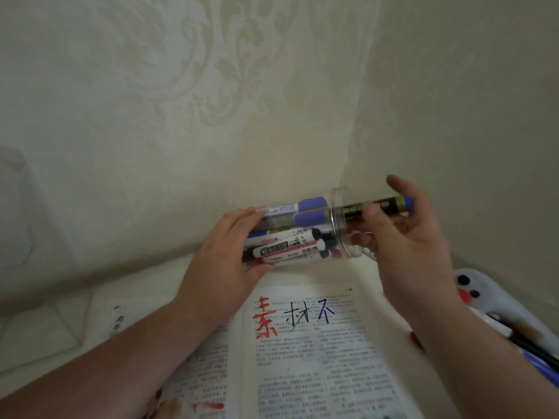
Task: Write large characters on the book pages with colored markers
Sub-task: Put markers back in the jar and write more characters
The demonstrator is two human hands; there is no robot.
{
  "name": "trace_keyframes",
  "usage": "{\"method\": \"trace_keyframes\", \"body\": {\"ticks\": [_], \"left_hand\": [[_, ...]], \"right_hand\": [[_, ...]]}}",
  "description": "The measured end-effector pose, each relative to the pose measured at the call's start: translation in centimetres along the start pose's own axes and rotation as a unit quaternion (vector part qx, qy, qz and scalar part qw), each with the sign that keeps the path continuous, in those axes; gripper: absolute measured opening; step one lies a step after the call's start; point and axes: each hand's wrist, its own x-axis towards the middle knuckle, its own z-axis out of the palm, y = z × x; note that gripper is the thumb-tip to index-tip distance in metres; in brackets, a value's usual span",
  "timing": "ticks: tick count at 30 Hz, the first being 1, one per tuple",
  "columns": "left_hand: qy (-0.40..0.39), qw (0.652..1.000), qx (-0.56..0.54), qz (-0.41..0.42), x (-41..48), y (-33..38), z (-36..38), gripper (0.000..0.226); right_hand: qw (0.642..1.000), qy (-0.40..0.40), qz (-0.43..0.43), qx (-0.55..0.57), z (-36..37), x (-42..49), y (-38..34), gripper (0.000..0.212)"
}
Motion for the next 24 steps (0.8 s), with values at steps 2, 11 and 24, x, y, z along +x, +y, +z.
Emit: {"method": "trace_keyframes", "body": {"ticks": [2, 11, 24], "left_hand": [[-0.002, 1.000, 0.006, 0.004, 0.0, 0.2, 0.1, 0.086], [0.014, 1.000, 0.005, -0.008, 0.1, 0.2, 0.3, 0.083], [-0.007, 0.970, -0.098, -0.220, 0.0, -0.3, 1.0, 0.067]], "right_hand": [[0.998, 0.012, -0.029, -0.047, 0.3, -0.3, 0.1, 0.049], [0.980, -0.074, -0.087, -0.165, 0.9, -0.8, 2.1, 0.037], [0.845, -0.105, 0.072, -0.519, -2.8, 2.2, 3.2, 0.018]]}}
